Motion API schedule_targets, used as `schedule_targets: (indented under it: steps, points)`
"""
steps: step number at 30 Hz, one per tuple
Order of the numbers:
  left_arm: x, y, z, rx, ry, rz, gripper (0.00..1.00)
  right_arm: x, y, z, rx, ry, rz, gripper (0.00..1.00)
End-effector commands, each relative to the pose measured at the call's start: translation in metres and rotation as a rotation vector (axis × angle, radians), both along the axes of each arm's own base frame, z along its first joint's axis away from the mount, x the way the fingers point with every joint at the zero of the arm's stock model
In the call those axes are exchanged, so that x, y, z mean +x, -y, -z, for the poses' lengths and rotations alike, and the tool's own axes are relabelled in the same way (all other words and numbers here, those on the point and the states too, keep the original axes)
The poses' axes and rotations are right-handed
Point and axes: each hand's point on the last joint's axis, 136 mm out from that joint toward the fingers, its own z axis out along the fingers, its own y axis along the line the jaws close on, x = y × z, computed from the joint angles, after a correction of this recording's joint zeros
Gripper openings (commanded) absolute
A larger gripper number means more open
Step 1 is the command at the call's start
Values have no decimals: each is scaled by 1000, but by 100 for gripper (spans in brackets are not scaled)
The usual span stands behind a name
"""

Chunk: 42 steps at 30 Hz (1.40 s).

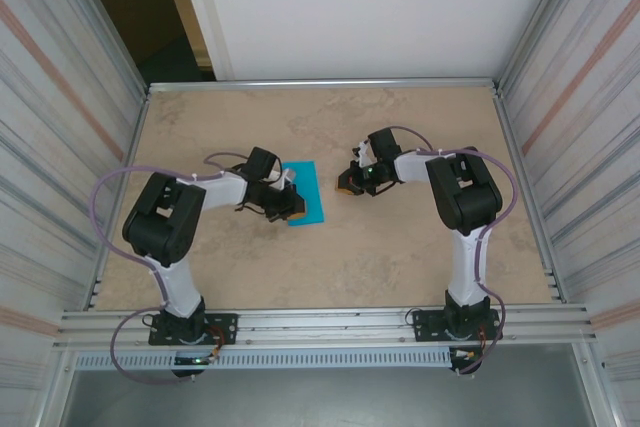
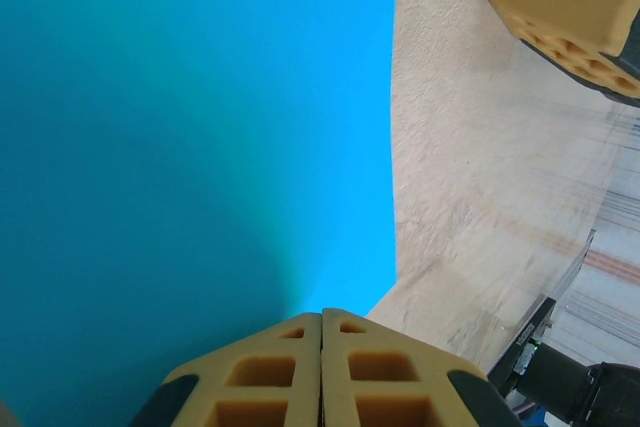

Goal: Fold a paper plane with a square sheet of paper (pick it up from the middle)
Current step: First fold the square sheet of paper in half at the center of the table, then fold the triangle a second time at the center of the table.

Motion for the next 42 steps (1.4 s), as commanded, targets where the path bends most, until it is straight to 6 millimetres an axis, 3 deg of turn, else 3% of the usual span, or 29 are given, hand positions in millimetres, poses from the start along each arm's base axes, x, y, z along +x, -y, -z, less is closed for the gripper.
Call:
schedule_targets:
  steps: [1, 5, 11, 19, 26, 29, 32, 37, 42]
  points:
    - [9, 4, -4, -5, 31, 5, 9, -38, 55, 53, -260, -187, 85, 3]
    - [17, 6, -24, -26, 88, 0, 9, -25, 32, 10, -193, -70, 35, 5]
    - [25, -11, -30, -6, 113, -69, 9, -31, -12, -22, -136, 17, -64, 8]
    - [29, -36, -17, 14, 78, -178, 9, -26, -62, -20, -97, 16, -121, 6]
    - [33, -33, -17, 5, 75, -173, 10, -19, -84, -11, -99, 14, -155, 6]
    - [34, -30, -19, -8, 76, -165, 10, -19, -83, 3, -131, -11, -154, 6]
    - [33, -27, -23, -20, 83, -151, 10, -20, -70, 17, -191, -32, -122, 5]
    - [27, -9, -29, -50, 93, -94, 10, -24, -27, 38, -265, -87, -32, 4]
    - [28, 17, -29, -81, 84, -38, 10, -28, 10, 44, -292, -113, 26, 4]
